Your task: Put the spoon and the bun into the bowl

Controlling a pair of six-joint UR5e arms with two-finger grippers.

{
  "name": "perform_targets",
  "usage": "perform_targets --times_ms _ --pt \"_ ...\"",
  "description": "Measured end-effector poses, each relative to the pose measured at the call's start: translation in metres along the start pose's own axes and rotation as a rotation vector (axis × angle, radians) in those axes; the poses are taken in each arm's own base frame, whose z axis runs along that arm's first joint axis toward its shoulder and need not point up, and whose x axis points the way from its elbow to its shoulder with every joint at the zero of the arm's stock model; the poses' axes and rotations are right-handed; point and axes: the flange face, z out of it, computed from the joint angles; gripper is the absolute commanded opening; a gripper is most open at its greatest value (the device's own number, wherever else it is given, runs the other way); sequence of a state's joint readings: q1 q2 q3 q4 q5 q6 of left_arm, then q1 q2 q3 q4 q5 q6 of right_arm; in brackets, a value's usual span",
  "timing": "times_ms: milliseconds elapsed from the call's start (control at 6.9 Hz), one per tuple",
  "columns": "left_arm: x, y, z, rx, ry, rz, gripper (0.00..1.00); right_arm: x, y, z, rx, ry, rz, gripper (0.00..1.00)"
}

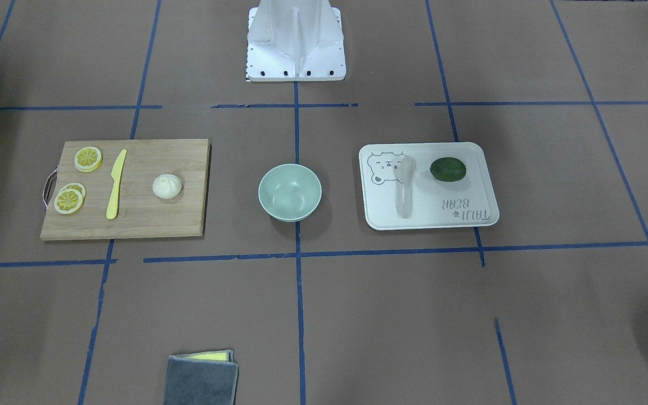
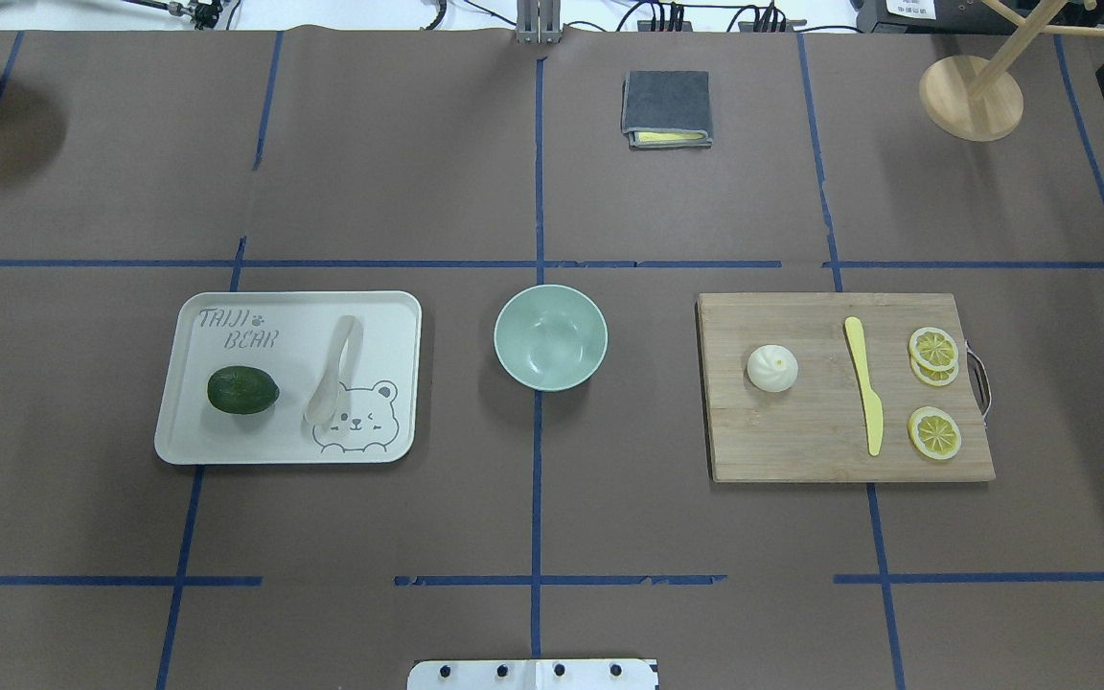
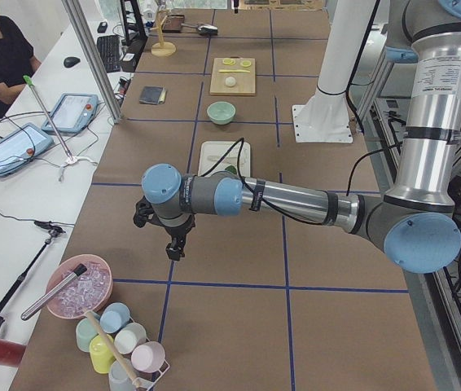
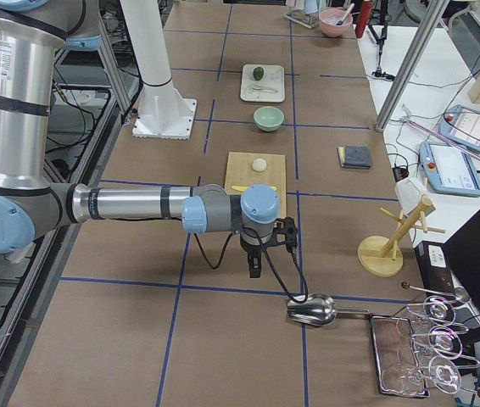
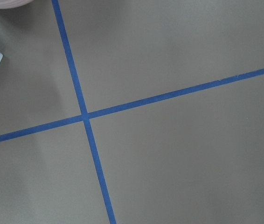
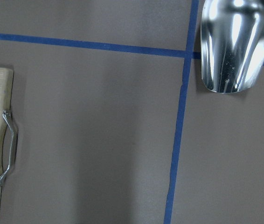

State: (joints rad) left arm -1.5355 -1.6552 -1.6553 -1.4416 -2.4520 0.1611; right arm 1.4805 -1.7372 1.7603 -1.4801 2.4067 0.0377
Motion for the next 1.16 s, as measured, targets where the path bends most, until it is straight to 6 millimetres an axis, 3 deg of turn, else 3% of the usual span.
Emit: perform_targets --times_ms 290,579,1014,1159 --pt "0.017 -0.005 -0.021 0.034 -0.008 0.023 1.00 -0.007 -0.009 -0.005 0.027 -0.005 0.117 1.00" --pt "0.033 -0.006 -0.029 0.047 -0.033 0.058 1.00 -0.012 -0.014 -0.010 0.042 -0.009 0.157 1.00" --pt "0.046 -0.014 -0.025 0.077 -0.037 0.137 1.00 -0.019 -0.021 -0.016 0.056 -0.013 0.153 1.00" --pt "0.078 -0.023 -0.010 0.092 -0.005 0.213 1.00 -0.020 -0.022 -0.017 0.059 -0.013 0.153 1.00"
